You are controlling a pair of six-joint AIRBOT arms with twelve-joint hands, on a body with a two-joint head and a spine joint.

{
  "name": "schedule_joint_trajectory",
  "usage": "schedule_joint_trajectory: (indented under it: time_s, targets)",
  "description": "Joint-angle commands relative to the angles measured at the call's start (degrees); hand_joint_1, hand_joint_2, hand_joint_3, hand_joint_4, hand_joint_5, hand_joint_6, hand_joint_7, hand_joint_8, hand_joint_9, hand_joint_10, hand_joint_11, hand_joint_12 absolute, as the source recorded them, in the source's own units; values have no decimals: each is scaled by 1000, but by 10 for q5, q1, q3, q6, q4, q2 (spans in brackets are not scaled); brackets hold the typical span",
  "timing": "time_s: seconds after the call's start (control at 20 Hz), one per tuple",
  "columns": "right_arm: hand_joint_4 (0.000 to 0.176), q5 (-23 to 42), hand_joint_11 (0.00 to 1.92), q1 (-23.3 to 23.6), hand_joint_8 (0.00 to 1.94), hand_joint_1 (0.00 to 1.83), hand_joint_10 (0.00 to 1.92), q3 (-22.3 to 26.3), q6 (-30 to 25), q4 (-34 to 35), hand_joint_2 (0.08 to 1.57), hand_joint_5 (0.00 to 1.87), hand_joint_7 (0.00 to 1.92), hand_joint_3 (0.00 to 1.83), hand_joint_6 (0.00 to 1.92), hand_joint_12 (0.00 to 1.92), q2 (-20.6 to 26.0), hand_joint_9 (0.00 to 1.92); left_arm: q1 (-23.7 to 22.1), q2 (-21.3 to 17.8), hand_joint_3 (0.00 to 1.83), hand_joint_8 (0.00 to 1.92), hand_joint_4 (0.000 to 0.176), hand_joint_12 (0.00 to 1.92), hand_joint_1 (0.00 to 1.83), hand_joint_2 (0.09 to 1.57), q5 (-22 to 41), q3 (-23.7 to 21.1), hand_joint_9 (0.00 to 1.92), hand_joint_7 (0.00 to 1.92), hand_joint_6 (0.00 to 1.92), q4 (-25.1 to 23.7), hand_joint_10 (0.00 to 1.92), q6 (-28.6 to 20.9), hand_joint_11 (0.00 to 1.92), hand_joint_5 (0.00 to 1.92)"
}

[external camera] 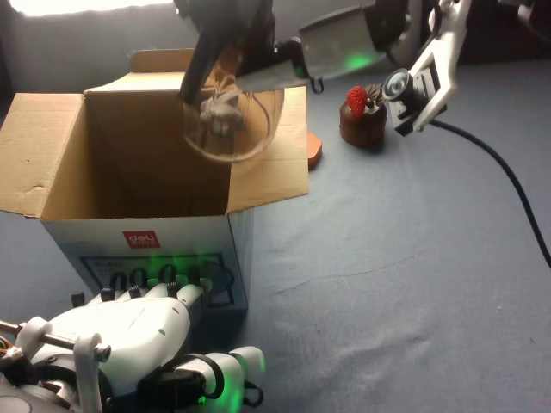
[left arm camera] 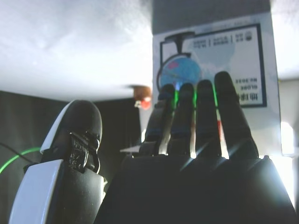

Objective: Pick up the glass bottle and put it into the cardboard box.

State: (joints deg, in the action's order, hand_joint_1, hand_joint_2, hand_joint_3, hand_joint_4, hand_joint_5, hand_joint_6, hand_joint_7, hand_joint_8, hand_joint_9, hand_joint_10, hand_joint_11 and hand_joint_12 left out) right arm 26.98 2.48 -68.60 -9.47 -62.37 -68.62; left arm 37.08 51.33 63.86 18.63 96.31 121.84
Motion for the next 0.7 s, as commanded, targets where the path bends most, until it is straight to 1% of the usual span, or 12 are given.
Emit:
schedule_joint_trajectory:
  time_s: [0.0,0.05,0.2,0.25,0.35,0.55,0.65]
  targets:
    - [0,41,590,2,1216,1164,1446,-2,8,29,1237,673,871,0,1504,1854,-2,849,-5,1,0,4,0,314,0,1327,15,-1,19,10,6,-44,6,-1,0,40]
    - [0,42,590,-4,1216,1164,1446,-4,15,28,1237,673,871,0,1504,1854,-6,849,-6,2,0,4,0,314,0,1327,16,-2,19,10,6,-44,6,-1,0,40]
    - [0,64,584,-18,1217,1166,1448,-13,62,72,1236,663,879,0,1501,1856,-12,840,-9,2,0,4,0,349,0,1327,21,-4,33,20,10,-38,7,-1,0,67]
    - [0,66,596,-18,1218,1164,1448,-15,65,71,1238,666,871,0,1507,1854,-15,831,-9,2,0,5,0,351,0,1328,21,-4,34,24,6,-38,7,-1,0,58]
    - [0,66,598,-18,1218,1163,1449,-29,66,71,1238,666,869,0,1511,1853,-29,830,-9,2,1,4,0,352,0,1329,21,-5,34,25,2,-36,6,-1,0,51]
    - [0,72,597,-20,1219,1163,1450,-73,54,71,1238,666,868,0,1512,1852,-68,830,-10,3,1,4,0,353,0,1329,23,-7,34,25,2,-32,5,-1,0,51]
    - [0,74,593,-19,1216,1163,1451,-85,50,61,1238,667,868,0,1515,1852,-81,832,-11,3,2,4,0,353,0,1333,23,-7,34,26,5,-31,5,-1,0,60]
